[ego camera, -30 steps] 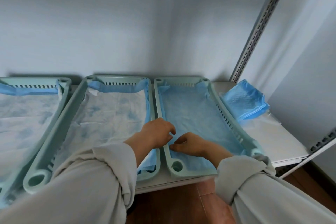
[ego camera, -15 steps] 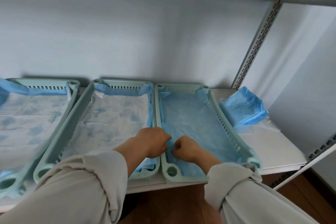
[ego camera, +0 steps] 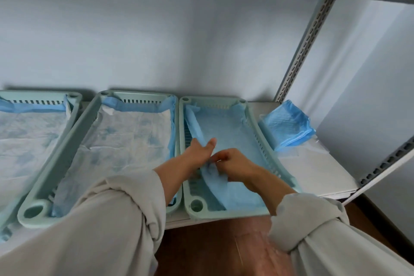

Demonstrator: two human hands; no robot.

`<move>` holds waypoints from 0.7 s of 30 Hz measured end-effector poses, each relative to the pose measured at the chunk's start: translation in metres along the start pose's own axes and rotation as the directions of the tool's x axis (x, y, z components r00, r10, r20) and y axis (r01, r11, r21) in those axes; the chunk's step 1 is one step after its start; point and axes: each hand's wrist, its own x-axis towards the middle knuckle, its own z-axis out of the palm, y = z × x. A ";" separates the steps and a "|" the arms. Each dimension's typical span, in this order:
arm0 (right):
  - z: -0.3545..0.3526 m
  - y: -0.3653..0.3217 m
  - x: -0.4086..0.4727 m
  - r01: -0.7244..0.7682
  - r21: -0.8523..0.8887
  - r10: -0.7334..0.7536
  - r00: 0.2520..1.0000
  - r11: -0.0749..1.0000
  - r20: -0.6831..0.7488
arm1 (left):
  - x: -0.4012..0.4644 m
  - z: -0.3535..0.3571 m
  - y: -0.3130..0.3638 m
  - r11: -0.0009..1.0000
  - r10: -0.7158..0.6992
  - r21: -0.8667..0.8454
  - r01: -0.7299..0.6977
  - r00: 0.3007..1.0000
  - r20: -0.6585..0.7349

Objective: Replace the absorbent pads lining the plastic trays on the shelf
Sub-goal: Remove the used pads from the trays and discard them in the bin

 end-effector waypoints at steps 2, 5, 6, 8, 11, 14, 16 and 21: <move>-0.005 -0.005 -0.003 -0.069 0.022 0.066 0.991 0.997 0.117 | 0.011 -0.001 0.001 0.999 0.017 -0.026 -0.018 0.999 -0.041; -0.018 0.009 0.012 -0.141 0.095 0.145 0.989 0.985 -0.033 | 0.020 -0.001 -0.001 0.996 0.016 0.093 -0.013 1.000 -0.026; -0.023 0.019 0.020 -0.161 0.073 0.170 0.974 0.984 -0.148 | 0.024 0.000 -0.003 0.986 0.037 0.162 -0.033 0.999 -0.020; -0.035 0.039 0.032 -0.235 -0.067 0.202 0.925 0.970 -0.323 | 0.028 0.001 -0.004 0.957 0.088 0.277 -0.083 0.996 -0.004; -0.049 0.059 0.037 -0.389 -0.289 0.283 0.894 0.875 -0.347 | 0.035 0.007 -0.002 0.895 0.076 0.437 -0.089 0.996 0.049; -0.055 0.066 0.039 -0.454 -0.382 0.331 0.878 0.805 -0.346 | 0.038 0.013 0.004 0.832 -0.004 0.554 -0.021 0.999 0.045; -0.055 0.068 0.044 -0.486 -0.390 0.349 0.860 0.782 -0.373 | 0.039 0.015 0.007 0.801 -0.012 0.598 -0.013 0.999 0.037; -0.052 0.071 0.048 -0.499 -0.441 0.314 0.848 0.746 -0.428 | 0.042 0.015 0.011 0.822 -0.167 0.558 0.118 0.985 0.038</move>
